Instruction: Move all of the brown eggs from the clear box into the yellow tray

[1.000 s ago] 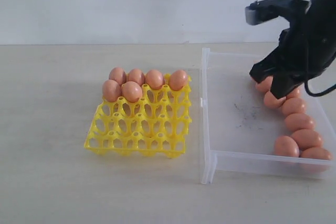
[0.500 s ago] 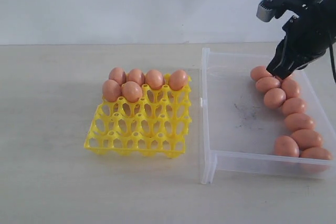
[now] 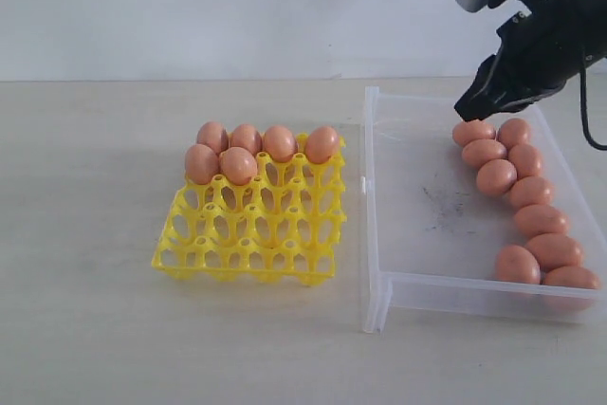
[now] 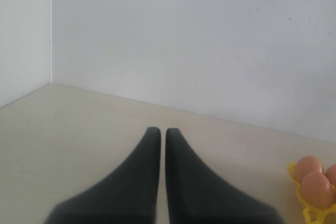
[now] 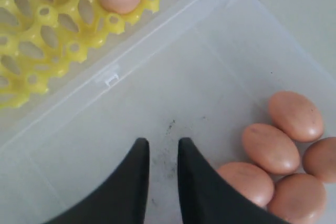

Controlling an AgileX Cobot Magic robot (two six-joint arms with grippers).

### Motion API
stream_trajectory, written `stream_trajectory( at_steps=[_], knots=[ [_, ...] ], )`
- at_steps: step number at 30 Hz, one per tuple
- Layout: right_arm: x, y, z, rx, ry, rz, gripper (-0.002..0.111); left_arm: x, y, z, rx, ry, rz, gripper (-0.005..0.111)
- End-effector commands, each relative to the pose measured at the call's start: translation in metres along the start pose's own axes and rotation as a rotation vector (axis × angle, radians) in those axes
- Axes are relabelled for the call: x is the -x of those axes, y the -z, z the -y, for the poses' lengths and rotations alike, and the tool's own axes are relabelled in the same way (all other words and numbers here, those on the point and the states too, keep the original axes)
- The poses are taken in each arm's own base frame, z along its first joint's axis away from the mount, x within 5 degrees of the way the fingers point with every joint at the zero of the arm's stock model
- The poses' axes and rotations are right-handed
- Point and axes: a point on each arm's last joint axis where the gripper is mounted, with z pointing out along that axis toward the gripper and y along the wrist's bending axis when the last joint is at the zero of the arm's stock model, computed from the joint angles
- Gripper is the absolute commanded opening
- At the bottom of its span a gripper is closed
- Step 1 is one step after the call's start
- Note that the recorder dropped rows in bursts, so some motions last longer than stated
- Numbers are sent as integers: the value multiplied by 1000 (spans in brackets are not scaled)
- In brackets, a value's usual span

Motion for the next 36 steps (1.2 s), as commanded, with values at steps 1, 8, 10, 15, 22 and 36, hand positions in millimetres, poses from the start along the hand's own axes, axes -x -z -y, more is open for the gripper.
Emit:
stream_trajectory(
  at_steps=[1,8,10,15,22,36],
  knots=[
    [10,1,0,20,-166,106,16,1,0,0,0,18,14,4],
    [24,4,6,-16,-325,267,16,1,0,0,0,18,14,4],
    [25,4,9,-50,-329,285,16,1,0,0,0,18,14,4],
    [25,5,12,-71,-349,297,16,1,0,0,0,18,14,4],
    [24,4,12,-74,-333,287,16,1,0,0,0,18,13,4],
    [21,4,10,-43,-421,251,16,1,0,0,0,18,15,4]
  ],
)
